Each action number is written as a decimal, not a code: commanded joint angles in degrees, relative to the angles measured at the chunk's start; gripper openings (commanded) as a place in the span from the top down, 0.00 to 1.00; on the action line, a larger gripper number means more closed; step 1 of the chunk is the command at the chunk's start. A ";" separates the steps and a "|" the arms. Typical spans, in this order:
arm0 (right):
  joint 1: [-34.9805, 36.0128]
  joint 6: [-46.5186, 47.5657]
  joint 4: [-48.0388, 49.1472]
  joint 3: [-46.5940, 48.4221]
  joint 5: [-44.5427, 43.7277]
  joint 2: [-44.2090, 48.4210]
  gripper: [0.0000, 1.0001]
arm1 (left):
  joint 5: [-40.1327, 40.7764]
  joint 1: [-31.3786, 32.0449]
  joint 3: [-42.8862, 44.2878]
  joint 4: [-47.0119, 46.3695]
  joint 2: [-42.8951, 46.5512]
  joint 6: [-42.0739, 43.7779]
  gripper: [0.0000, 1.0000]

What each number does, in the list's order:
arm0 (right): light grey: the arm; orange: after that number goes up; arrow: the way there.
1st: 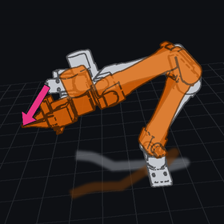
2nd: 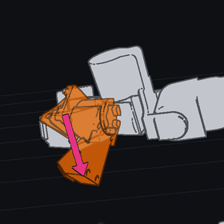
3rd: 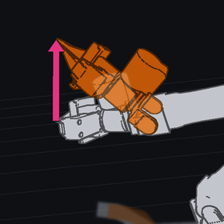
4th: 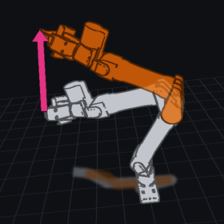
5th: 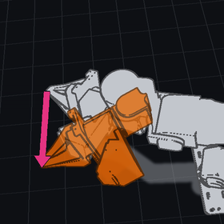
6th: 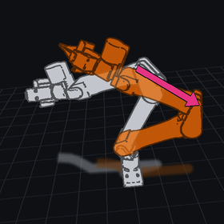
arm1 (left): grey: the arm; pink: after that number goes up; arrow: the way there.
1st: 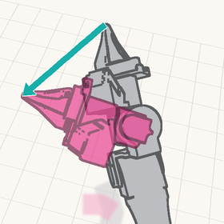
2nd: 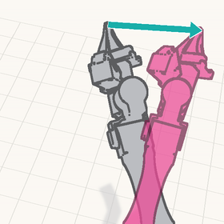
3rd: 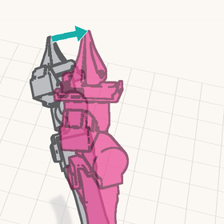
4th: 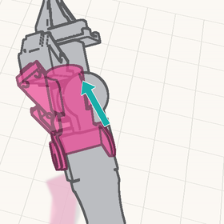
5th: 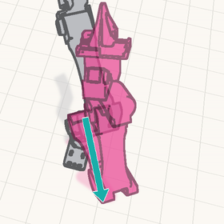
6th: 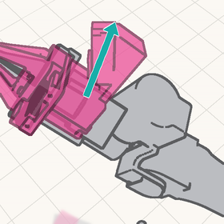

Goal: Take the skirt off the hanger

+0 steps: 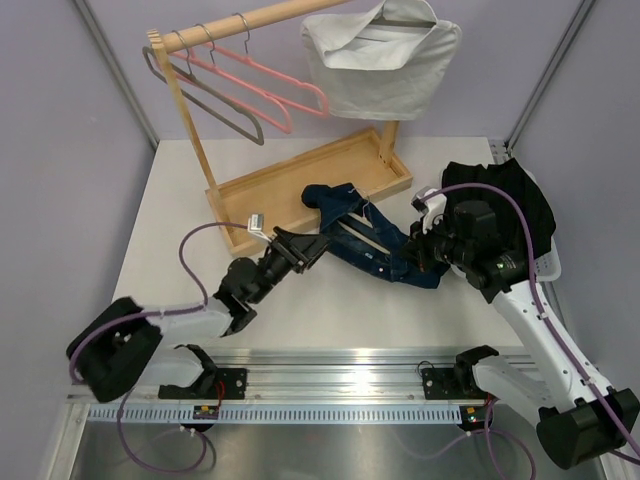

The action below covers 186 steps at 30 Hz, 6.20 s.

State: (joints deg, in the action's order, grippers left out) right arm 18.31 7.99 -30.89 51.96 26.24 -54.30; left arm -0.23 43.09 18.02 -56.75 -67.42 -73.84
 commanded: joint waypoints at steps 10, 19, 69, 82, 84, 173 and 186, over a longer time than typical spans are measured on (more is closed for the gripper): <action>0.15 1.77 4.27 -1.16 1.97 5.78 1.00 | 6.55 7.44 17.31 -35.54 -36.20 -22.13 0.67; 0.15 2.47 4.26 -3.53 -0.66 7.72 1.00 | 11.31 8.06 17.75 -31.94 -34.80 -18.62 0.58; 0.15 0.71 3.03 0.42 1.18 9.48 1.00 | 20.36 9.12 23.55 8.85 -19.94 -10.44 0.57; 0.33 0.97 2.68 0.24 2.59 10.36 1.00 | 19.74 9.12 30.75 13.85 -25.47 -11.67 0.54; 0.41 0.98 2.51 0.24 2.76 10.36 1.00 | 19.74 9.03 31.90 14.12 -26.09 -11.76 0.53; 24.14 6.60 -7.07 21.33 -17.54 -15.22 0.33 | -21.04 6.39 37.88 52.36 -11.95 39.30 1.00; 25.29 8.27 -6.28 18.52 -22.46 -15.22 0.38 | -20.86 5.25 38.93 53.06 -11.86 36.84 1.00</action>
State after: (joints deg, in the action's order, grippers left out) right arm 43.24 14.41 -36.47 70.76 7.55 -70.04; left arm -20.53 48.77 53.65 0.10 -80.64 -36.03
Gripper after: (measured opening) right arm 0.635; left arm 0.156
